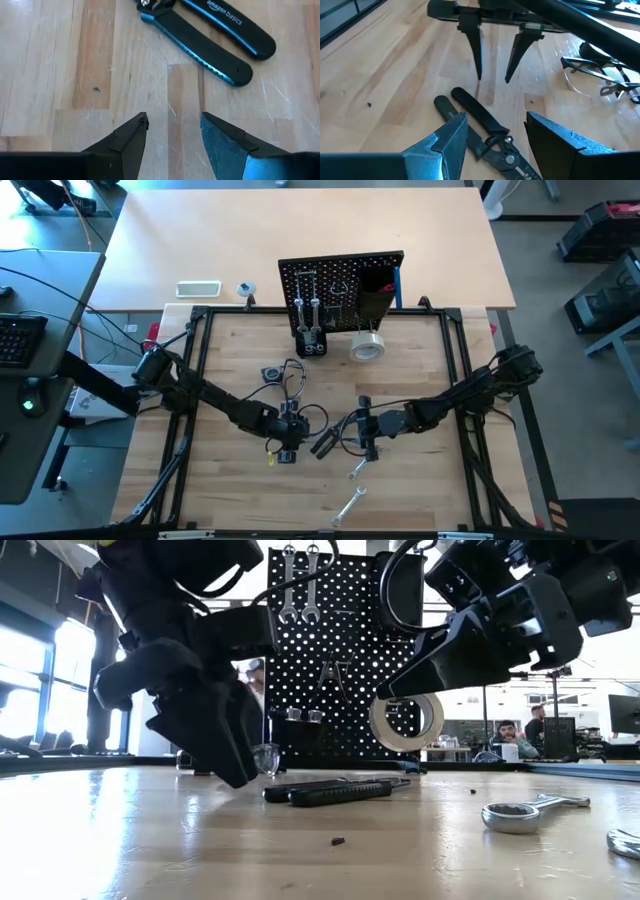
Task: Hang tools onto peg board
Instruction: Put the black wire stripper into the top black bin on the pegboard
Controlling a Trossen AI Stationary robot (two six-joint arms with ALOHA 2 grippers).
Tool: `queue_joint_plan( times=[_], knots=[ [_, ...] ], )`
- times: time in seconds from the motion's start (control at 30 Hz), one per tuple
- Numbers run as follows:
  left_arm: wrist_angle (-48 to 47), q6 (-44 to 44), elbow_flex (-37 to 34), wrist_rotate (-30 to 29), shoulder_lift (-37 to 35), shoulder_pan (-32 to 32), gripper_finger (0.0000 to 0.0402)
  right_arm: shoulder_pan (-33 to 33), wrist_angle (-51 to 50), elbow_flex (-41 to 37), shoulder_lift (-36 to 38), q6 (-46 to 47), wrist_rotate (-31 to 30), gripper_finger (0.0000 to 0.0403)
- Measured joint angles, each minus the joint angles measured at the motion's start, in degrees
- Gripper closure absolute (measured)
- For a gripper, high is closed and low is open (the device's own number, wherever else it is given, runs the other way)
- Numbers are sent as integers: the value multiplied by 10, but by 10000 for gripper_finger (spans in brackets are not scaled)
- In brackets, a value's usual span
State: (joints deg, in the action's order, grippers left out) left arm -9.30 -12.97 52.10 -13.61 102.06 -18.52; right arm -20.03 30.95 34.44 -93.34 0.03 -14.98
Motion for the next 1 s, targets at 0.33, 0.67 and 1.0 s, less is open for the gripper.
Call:
queue_joint_plan(
  times=[0.33, 0.67, 1.0],
  knots=[
    [163, -17, -79, 9, -25, 9, 222, 0, 6, 0, 0, -22, 0, 208],
    [238, -69, -132, 18, -38, 4, 222, 3, 54, 0, -22, -112, 3, 208],
    [345, -49, -131, 14, -36, 14, 222, 18, 34, 53, -118, -124, 46, 208]
  ],
)
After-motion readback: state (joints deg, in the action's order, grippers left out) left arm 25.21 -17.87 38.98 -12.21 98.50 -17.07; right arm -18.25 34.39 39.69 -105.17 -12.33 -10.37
